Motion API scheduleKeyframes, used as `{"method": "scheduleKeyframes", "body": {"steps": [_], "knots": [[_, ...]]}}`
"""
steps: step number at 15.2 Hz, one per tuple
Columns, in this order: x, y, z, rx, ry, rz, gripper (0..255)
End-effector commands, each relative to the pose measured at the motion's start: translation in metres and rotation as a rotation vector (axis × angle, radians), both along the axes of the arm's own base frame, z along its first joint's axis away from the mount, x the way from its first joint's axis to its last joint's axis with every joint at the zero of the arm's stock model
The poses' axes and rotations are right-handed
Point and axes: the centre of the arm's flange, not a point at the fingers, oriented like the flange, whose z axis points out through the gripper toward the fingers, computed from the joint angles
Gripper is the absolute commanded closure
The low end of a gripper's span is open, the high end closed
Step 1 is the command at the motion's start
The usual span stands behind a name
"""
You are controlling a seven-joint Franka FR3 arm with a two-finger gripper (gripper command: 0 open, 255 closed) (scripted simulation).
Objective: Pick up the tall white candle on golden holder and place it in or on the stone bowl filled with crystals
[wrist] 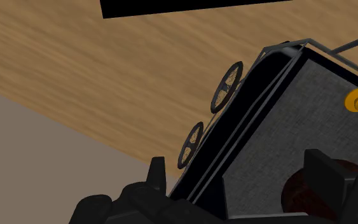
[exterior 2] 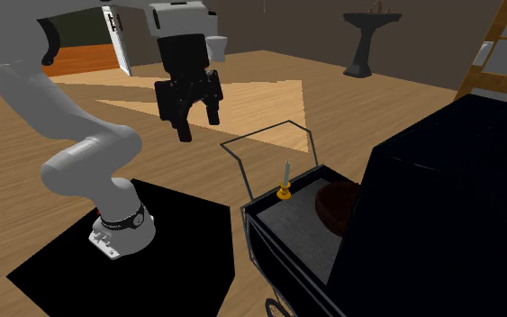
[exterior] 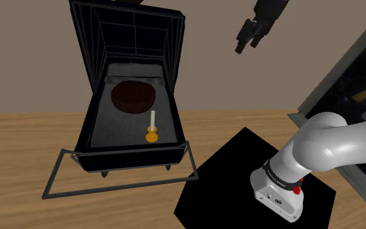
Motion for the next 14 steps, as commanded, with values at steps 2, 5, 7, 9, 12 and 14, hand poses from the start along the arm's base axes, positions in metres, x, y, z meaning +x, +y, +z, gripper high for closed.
{"method": "scheduleKeyframes", "body": {"steps": [2, 5, 7, 9, 12, 14], "knots": [[0.000, 0.008, -0.010, 0.004, -0.008, -0.006, 0], [0.000, 0.034, -0.040, 0.016, -0.032, -0.026, 0], [0.000, 0.051, -0.059, 0.024, -0.048, -0.039, 0], [0.001, 0.068, -0.078, 0.031, -0.064, -0.052, 0], [0.004, 0.094, -0.107, 0.043, -0.089, -0.071, 0], [0.006, 0.112, -0.126, 0.051, -0.105, -0.084, 0]]}}
